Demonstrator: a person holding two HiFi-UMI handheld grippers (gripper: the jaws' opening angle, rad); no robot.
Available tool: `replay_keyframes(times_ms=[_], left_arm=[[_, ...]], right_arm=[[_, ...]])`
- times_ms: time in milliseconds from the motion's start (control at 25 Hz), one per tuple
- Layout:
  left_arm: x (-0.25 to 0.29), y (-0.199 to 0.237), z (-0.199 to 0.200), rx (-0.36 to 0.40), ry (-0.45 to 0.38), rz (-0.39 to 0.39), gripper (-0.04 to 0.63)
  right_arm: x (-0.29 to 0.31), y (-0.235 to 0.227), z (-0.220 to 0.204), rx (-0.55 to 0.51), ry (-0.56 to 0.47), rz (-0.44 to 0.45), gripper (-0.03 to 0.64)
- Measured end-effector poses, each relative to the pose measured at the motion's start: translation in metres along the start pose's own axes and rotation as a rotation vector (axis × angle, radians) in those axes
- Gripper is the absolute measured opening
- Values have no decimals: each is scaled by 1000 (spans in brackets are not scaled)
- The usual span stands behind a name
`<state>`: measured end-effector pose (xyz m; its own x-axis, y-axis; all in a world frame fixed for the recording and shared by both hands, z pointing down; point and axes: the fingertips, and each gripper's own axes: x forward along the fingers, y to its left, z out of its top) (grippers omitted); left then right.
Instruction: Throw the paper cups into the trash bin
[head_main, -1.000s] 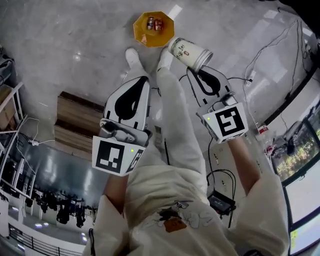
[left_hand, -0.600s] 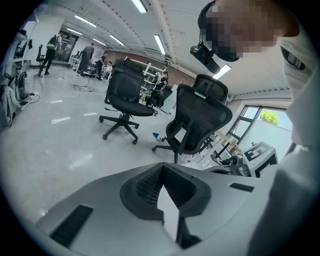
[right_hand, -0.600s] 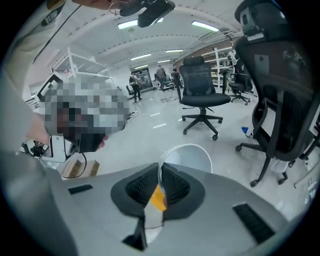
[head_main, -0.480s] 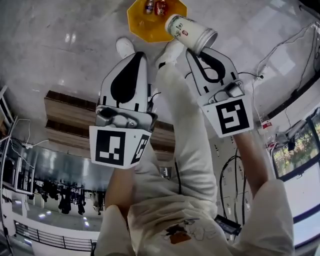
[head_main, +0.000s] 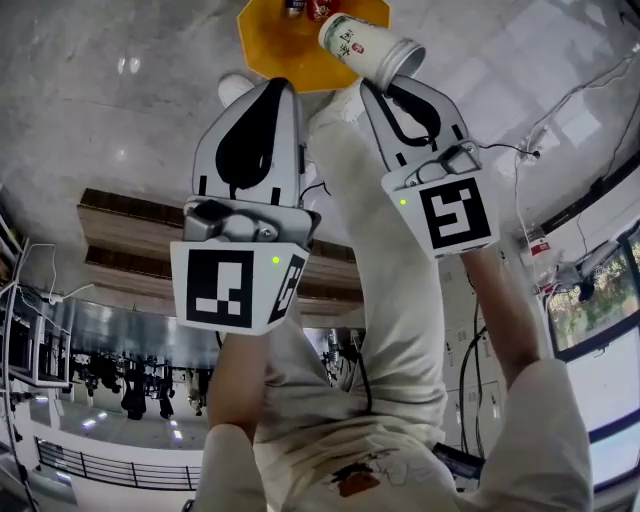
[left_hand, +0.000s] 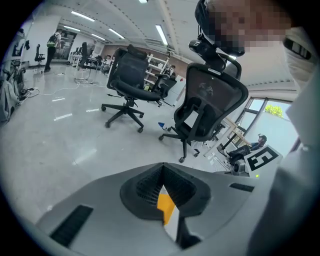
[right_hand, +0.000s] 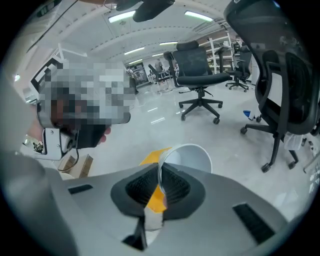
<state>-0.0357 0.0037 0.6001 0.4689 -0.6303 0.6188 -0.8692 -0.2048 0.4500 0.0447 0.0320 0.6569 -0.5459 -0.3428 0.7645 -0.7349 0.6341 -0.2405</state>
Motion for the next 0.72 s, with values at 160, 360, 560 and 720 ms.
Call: replay_keyframes(times_ms=[160, 360, 560, 720], left_arm=[[21, 17, -20, 32, 29, 11, 5], [49, 32, -49, 52, 61, 32, 5], [75, 50, -74, 50, 88, 56, 6], [97, 62, -95, 75, 123, 63, 5]], right_arm=[[26, 0, -9, -23, 0, 0, 26], [52, -7, -27, -19, 10, -2, 26], [74, -14, -43, -3, 12, -11, 26], [92, -17, -50, 20, 11, -20, 26]])
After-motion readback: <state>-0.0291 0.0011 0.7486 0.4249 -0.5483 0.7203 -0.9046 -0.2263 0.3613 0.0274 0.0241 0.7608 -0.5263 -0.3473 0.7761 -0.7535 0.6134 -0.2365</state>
